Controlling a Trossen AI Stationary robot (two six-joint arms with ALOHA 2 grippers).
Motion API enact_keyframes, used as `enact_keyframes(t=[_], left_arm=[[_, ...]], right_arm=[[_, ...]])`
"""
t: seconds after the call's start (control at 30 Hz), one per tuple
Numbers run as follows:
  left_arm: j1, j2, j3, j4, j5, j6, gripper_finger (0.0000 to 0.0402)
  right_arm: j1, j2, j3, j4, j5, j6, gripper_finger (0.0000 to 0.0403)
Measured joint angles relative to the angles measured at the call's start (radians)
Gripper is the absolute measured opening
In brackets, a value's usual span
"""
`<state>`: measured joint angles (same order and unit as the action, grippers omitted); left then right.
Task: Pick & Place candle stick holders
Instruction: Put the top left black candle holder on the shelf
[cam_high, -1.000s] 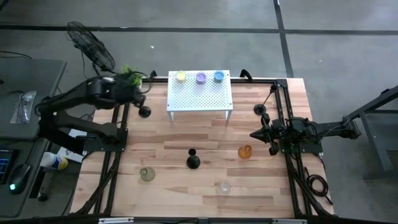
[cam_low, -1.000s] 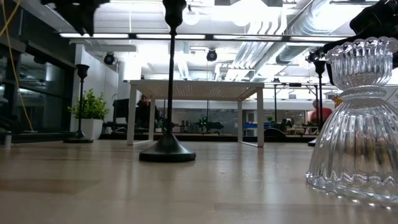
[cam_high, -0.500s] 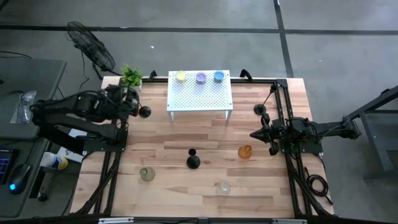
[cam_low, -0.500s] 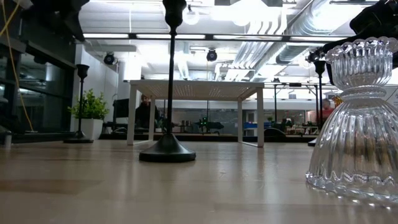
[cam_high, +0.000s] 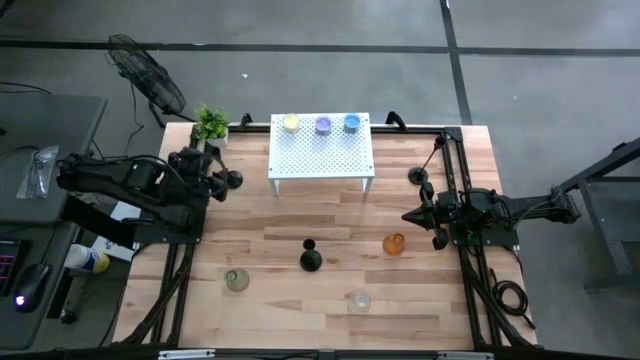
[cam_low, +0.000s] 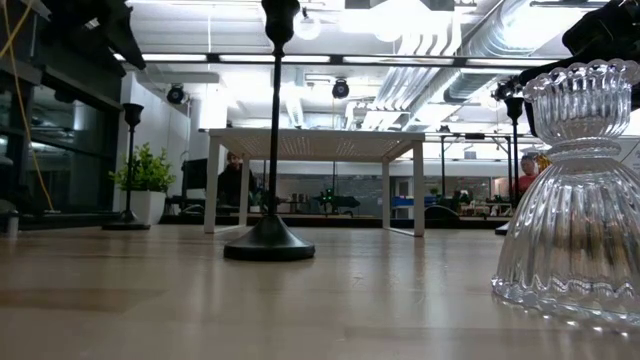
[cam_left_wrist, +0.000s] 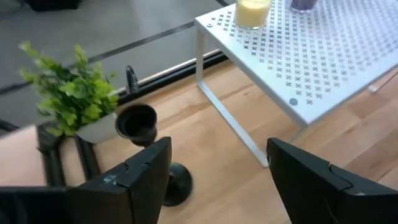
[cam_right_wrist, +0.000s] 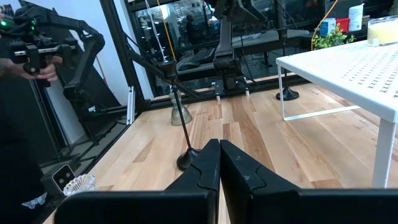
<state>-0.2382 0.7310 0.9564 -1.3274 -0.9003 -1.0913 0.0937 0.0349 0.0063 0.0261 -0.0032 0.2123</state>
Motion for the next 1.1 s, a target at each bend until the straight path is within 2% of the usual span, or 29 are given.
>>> enact_keyframes(t=[0.2,0.37,0.63,0.8,1.1], left_arm=[[-0.059,0.000,-0.069,-0.008,-0.005,-0.217,0.0246],[-0.072,0.025,-0.123,0.003,-0.020,-0.330,0.0233],[-0.072,0.064,-0.166,0.009,-0.152,-0.330,0.0228],[-0.072,0.083,-0.218,0.090,-0.234,-0.330,0.0228],[-0.070,0.174,-0.293,0.252,-0.270,-0.340,0.0228]], right_arm=[[0.000,0.000,0.000,0.000,0.000,0.000,0.0002],[0.000,0.000,0.000,0.000,0.000,0.000,0.0002],[0.000,0.000,0.000,0.000,0.000,0.000,0.0002],[0.000,0.000,0.000,0.000,0.000,0.000,0.0003],[0.000,0.000,0.000,0.000,0.000,0.000,0.0003]])
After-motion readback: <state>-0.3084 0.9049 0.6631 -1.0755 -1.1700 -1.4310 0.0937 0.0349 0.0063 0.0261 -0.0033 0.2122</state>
